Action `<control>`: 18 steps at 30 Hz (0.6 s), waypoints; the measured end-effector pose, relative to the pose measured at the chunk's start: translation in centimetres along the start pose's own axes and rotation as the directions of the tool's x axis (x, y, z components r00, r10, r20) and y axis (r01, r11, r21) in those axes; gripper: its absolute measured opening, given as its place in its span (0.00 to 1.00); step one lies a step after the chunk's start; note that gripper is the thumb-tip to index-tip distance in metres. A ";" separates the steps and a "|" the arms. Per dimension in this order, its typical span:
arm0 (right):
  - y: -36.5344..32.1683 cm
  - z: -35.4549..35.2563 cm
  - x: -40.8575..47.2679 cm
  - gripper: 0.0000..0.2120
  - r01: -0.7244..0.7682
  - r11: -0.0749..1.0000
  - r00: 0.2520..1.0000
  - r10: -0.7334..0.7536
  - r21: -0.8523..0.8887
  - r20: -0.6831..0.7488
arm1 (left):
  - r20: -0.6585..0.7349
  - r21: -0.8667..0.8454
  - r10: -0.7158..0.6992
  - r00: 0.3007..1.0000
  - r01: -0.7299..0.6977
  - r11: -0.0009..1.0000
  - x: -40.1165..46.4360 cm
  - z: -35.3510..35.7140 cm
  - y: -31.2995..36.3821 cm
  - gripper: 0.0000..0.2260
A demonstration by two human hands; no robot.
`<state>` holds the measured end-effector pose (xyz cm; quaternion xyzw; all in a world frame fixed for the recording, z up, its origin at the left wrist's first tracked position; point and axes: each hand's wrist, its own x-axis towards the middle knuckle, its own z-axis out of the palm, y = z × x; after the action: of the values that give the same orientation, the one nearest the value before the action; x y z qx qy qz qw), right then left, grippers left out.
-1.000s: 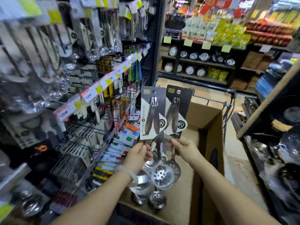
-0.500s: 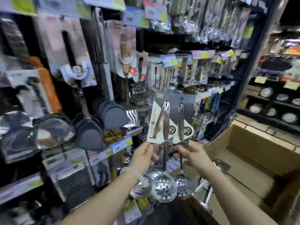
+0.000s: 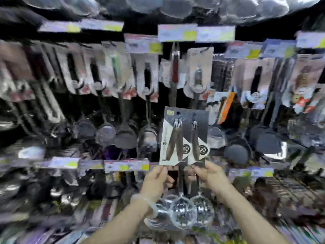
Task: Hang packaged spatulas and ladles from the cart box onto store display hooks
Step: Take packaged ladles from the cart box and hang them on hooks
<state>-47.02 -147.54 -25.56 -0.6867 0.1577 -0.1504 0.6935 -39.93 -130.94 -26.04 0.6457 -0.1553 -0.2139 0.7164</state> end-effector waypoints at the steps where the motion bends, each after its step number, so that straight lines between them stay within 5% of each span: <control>1: -0.3 3.3 0.6 0.11 0.000 1.000 0.999 0.001 -0.015 0.041 | -0.052 0.020 0.014 0.999 -0.013 1.000 -0.5 -3.2 0.5 0.11; 8: -3.0 30.8 1.2 0.12 0.078 0.993 0.945 -0.045 -0.089 0.325 | -0.371 0.092 0.149 0.916 -0.124 0.988 -6.8 -27.8 5.7 0.12; 18: -7.3 63.3 -0.6 0.04 0.256 0.960 0.781 -0.135 -0.115 0.610 | -0.632 0.130 0.255 0.732 -0.224 0.966 -16.4 -55.4 13.1 0.11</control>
<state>-20.53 -90.07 -17.80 -0.7751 -0.1269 0.0173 0.6187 -25.00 -74.09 -18.73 0.6702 0.0129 0.1180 0.7326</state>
